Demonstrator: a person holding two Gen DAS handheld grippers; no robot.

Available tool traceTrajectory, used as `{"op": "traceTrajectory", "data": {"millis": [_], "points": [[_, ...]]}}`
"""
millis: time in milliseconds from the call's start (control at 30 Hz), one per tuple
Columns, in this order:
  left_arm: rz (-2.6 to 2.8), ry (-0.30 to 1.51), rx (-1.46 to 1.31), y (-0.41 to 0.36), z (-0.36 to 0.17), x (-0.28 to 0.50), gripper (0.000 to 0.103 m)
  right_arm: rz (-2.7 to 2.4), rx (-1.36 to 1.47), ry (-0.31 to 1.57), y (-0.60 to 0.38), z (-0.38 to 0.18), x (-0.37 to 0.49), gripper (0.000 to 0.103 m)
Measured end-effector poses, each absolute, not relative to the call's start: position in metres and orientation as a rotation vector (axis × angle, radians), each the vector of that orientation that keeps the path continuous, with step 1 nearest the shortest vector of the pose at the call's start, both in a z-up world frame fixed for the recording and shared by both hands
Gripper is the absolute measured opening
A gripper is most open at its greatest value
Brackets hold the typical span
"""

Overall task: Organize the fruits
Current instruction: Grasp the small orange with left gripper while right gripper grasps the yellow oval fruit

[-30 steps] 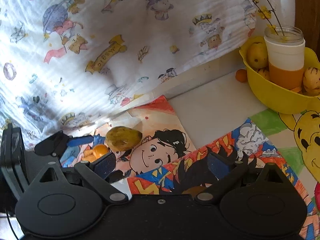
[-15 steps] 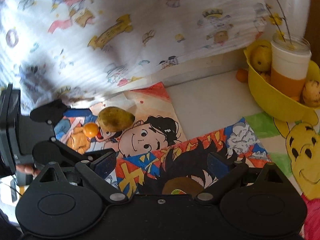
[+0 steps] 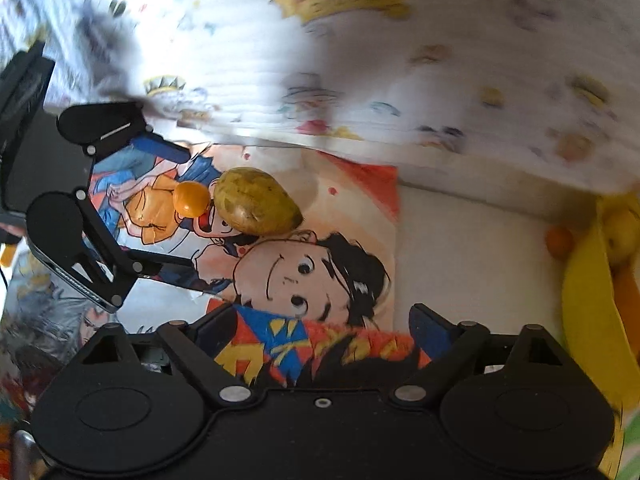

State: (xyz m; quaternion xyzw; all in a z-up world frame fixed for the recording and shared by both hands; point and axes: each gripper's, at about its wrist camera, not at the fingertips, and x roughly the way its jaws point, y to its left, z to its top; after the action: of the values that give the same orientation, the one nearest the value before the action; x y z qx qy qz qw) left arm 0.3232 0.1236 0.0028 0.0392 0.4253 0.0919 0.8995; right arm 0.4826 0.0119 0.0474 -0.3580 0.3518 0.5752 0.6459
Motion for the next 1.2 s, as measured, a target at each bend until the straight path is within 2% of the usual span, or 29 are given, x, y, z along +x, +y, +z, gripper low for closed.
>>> {"op": "traceTrajectory", "data": {"millis": [100, 233, 467, 967, 1200], "points": [[0.190, 0.892, 0.087, 0.125, 0.000, 0.322, 0.096, 1.351, -0.862, 0.761, 0.029, 0.040, 0.478, 0.088], [0.191, 0.904, 0.082, 0.128, -0.002, 0.322, 0.089, 1.401, -0.937, 0.706, 0.049, 0.031, 0.471, 0.082], [0.210, 0.911, 0.029, 0.141, -0.003, 0.320, 0.074, 1.478, -1.076, 0.594, 0.073, 0.019, 0.459, 0.078], [0.194, 0.902, -0.005, 0.146, 0.001, 0.314, 0.047, 1.610, -1.181, 0.473, 0.096, 0.011, 0.449, 0.072], [0.206, 0.902, -0.033, 0.151, 0.001, 0.316, 0.038, 1.642, -1.190, 0.434, 0.101, 0.004, 0.442, 0.067]]}}
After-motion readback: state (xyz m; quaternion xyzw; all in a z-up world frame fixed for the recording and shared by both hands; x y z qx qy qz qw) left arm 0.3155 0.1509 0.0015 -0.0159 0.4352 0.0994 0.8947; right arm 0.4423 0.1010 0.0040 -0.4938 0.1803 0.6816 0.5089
